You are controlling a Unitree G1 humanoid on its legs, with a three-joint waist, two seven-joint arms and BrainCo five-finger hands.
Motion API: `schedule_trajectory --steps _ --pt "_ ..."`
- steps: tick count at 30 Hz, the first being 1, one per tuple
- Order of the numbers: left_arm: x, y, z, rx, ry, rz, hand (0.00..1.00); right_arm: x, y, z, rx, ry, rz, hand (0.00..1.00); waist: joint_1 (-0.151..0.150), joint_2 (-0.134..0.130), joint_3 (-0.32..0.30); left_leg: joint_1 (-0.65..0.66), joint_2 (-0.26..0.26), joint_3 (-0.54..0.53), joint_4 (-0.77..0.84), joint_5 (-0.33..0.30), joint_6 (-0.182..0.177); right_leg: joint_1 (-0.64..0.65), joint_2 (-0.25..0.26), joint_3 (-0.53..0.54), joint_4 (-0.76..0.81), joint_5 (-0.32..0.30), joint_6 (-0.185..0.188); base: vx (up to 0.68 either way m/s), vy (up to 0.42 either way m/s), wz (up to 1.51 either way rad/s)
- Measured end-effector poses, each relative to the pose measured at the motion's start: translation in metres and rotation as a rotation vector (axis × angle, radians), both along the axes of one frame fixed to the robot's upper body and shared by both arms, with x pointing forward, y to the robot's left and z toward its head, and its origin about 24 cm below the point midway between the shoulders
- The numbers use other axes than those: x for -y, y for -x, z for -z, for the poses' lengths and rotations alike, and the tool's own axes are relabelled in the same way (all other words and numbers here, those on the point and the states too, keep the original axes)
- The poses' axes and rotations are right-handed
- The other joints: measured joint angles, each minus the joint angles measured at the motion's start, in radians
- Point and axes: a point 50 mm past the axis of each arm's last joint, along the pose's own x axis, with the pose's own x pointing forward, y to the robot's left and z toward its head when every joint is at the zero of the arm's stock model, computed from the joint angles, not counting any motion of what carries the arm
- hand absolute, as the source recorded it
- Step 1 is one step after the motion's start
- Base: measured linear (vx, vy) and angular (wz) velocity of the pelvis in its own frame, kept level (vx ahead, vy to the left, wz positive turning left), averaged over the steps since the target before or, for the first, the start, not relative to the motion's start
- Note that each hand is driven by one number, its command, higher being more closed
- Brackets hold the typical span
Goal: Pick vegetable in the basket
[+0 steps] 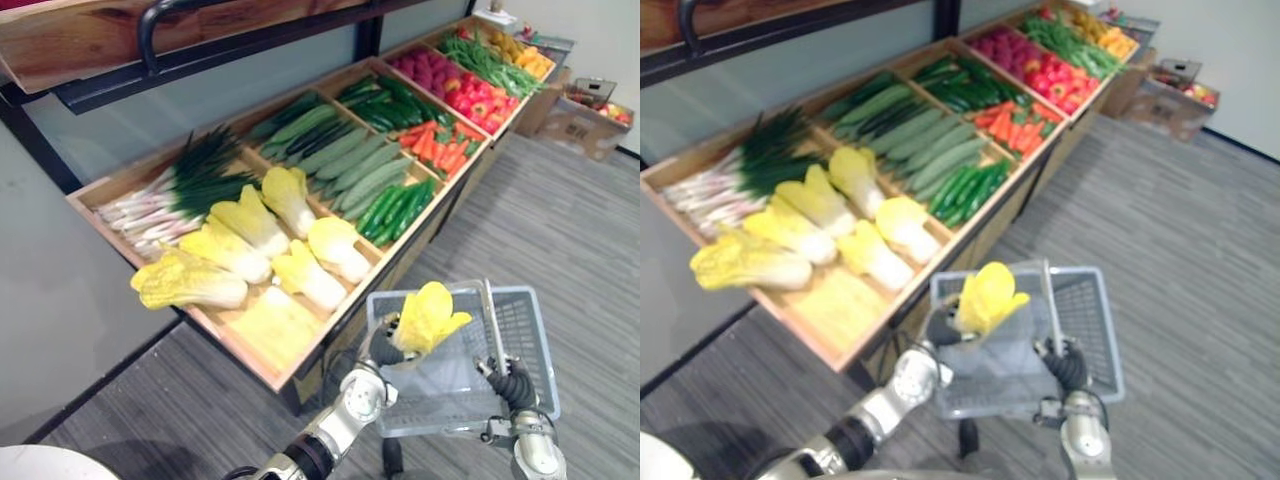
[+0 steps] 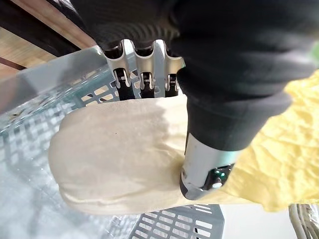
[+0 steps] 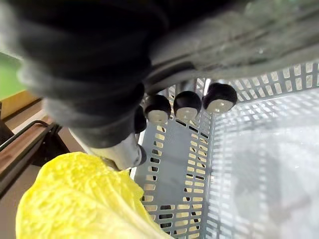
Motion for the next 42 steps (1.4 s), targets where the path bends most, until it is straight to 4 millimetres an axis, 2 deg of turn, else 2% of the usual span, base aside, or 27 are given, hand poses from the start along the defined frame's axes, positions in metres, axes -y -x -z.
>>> schedule_trajectory --steps 1,8,25,27,29,31,32,35,37,38,40,42 --pt "0.000 -0.001 0.000 0.002 -0.008 0.001 0.00 0.000 0.000 0.000 -0.002 0.001 -0.004 1.00 -0.001 0.000 0.000 0.000 0.000 0.004 0.000 -0.002 0.000 0.000 0.001 0.004 0.000 0.000 0.001 0.00 -0.014 -0.10" --pt "0.006 -0.009 -0.005 0.028 -0.015 -0.009 0.00 -0.001 0.002 0.001 -0.010 -0.015 -0.017 1.00 -0.005 -0.001 0.000 0.005 0.000 0.005 0.000 -0.003 0.000 -0.001 0.001 0.005 0.000 0.001 -0.001 0.00 -0.002 -0.01" --pt "0.011 -0.005 -0.001 -0.006 -0.029 0.061 0.00 -0.001 0.002 0.002 -0.011 -0.014 -0.017 1.00 -0.004 0.000 0.000 0.005 -0.002 0.004 0.000 -0.004 0.000 0.000 -0.001 0.006 0.000 0.000 0.000 0.00 0.000 0.00" --pt "0.011 -0.004 -0.002 -0.021 0.005 0.068 0.00 0.000 0.002 0.002 -0.012 -0.010 -0.016 1.00 -0.002 0.000 0.000 0.005 -0.003 0.004 0.000 -0.004 0.001 0.000 -0.002 0.005 0.000 0.000 0.000 0.00 0.000 0.00" --pt "0.009 -0.001 -0.012 -0.032 0.116 0.066 0.00 0.002 0.003 0.003 -0.021 -0.001 -0.009 1.00 0.000 0.001 0.000 0.000 -0.004 0.003 0.000 -0.006 0.002 0.001 -0.003 0.005 0.000 -0.001 0.001 0.00 0.000 0.00" --pt "0.003 0.004 -0.022 -0.027 0.242 0.042 0.00 0.010 0.005 0.008 -0.048 0.030 0.014 1.00 0.003 0.004 -0.002 0.000 -0.005 0.001 0.000 -0.008 0.002 0.002 -0.005 0.004 0.000 -0.003 0.004 0.00 0.000 0.02" --pt "-0.008 0.010 -0.029 -0.046 0.373 0.021 0.00 0.018 0.008 0.012 -0.072 0.050 0.043 1.00 0.006 0.009 -0.004 0.000 -0.006 -0.002 0.000 -0.009 0.002 0.003 -0.006 0.002 0.002 -0.006 0.007 0.00 0.000 0.04" --pt "-0.038 0.020 -0.033 -0.071 0.533 -0.038 0.00 0.031 0.013 0.021 -0.129 0.092 0.085 1.00 0.008 0.021 -0.010 -0.001 -0.006 -0.011 0.000 -0.010 0.003 0.007 -0.007 -0.002 0.004 -0.009 0.012 0.00 -0.001 0.11" --pt "-0.077 0.031 -0.024 -0.117 0.639 -0.149 0.00 0.039 0.021 0.033 -0.206 0.112 0.110 1.00 0.008 0.040 -0.020 0.001 -0.005 -0.026 0.000 -0.009 0.002 0.020 -0.007 -0.016 0.005 -0.010 0.012 0.02 -0.010 0.19" --pt "-0.087 0.034 -0.021 -0.126 0.649 -0.182 0.00 0.040 0.022 0.036 -0.223 0.118 0.113 1.00 0.010 0.046 -0.024 0.001 -0.005 -0.026 0.000 -0.009 0.002 0.020 -0.008 -0.016 0.005 -0.010 0.012 0.02 -0.012 0.09" --pt "-0.122 0.046 -0.009 -0.149 0.647 -0.295 0.00 0.046 0.030 0.047 -0.294 0.132 0.125 1.00 0.030 0.067 -0.035 -0.001 -0.010 -0.031 0.000 -0.009 0.003 0.021 -0.014 -0.022 0.006 -0.012 0.010 0.00 -0.011 0.07" --pt "-0.136 0.055 -0.003 -0.164 0.646 -0.350 0.00 0.048 0.034 0.051 -0.327 0.147 0.123 1.00 0.032 0.076 -0.040 -0.004 -0.012 -0.049 0.000 -0.008 0.004 0.028 -0.019 -0.038 0.007 -0.018 0.009 -0.01 -0.013 0.24"
